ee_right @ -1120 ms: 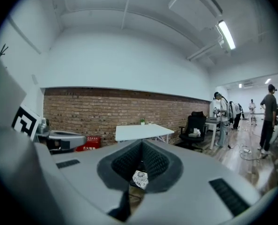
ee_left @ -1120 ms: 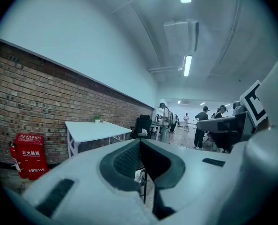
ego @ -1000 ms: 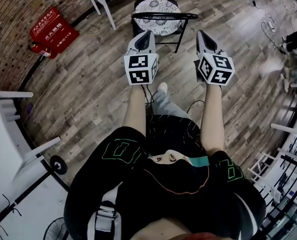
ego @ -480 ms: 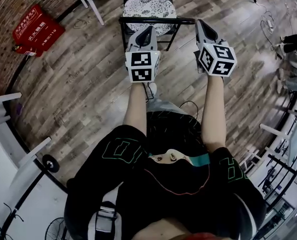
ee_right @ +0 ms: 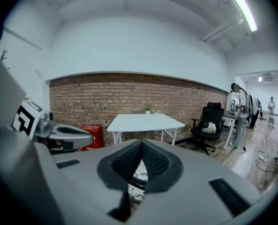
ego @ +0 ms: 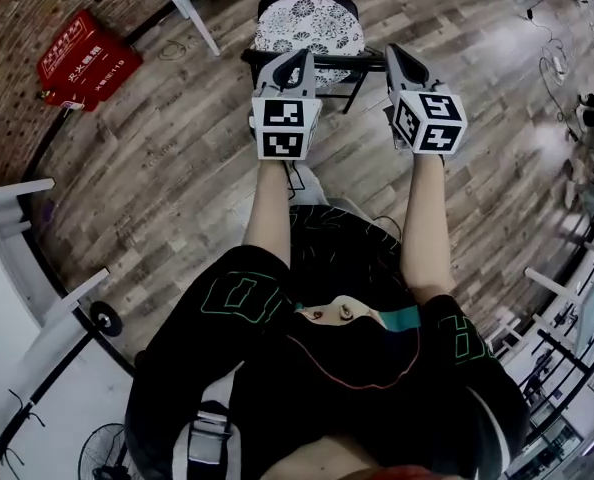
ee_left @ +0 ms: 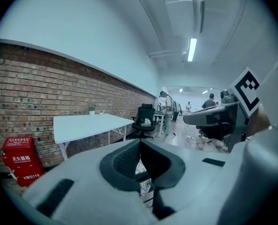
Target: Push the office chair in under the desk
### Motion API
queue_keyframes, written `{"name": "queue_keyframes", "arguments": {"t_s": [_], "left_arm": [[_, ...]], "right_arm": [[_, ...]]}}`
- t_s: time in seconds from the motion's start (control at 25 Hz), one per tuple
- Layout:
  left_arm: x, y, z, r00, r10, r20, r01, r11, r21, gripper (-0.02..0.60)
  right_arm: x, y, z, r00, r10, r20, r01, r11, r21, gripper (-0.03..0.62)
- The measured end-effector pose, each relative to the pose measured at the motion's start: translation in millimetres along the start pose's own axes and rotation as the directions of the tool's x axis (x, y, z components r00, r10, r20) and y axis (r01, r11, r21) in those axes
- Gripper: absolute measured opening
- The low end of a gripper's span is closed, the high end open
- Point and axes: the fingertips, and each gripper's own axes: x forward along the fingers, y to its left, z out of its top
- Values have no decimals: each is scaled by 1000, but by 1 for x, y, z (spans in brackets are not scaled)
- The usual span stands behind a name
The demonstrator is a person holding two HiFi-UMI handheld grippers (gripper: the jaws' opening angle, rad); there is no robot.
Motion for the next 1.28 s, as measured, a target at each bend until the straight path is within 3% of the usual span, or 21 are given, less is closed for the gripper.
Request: {"name": "queue_keyframes", "arguments": {"t_s": [0.16, 0.44, 0.6, 0.72, 1.0, 1.28], "left_arm": [[12, 4, -11, 997, 19, -78, -17, 999, 30, 9], [23, 4, -46, 980, -13, -200, 42, 989, 140, 11], [30, -3, -68, 960, -58, -275, 119, 970, 210, 84], [39, -3, -87, 938, -76, -338, 169, 952, 255, 111], [51, -4, -118, 884, -111, -454, 260, 924, 280, 174], [67, 9, -135, 844, -86, -529, 318, 875, 364, 216]], "right_arm": [[8, -3, -12, 1000, 21, -9, -21, 1000, -9, 5], [33, 0, -40, 996, 61, -63, -61, 998, -2, 5], [45, 3, -59, 989, 104, -109, -107, 994, -26, 6], [60, 10, -72, 970, 168, -174, -184, 980, -77, 44], [69, 36, -106, 886, 291, -361, -391, 887, -245, 141], [81, 36, -141, 816, 264, -515, -498, 774, -391, 204]]}}
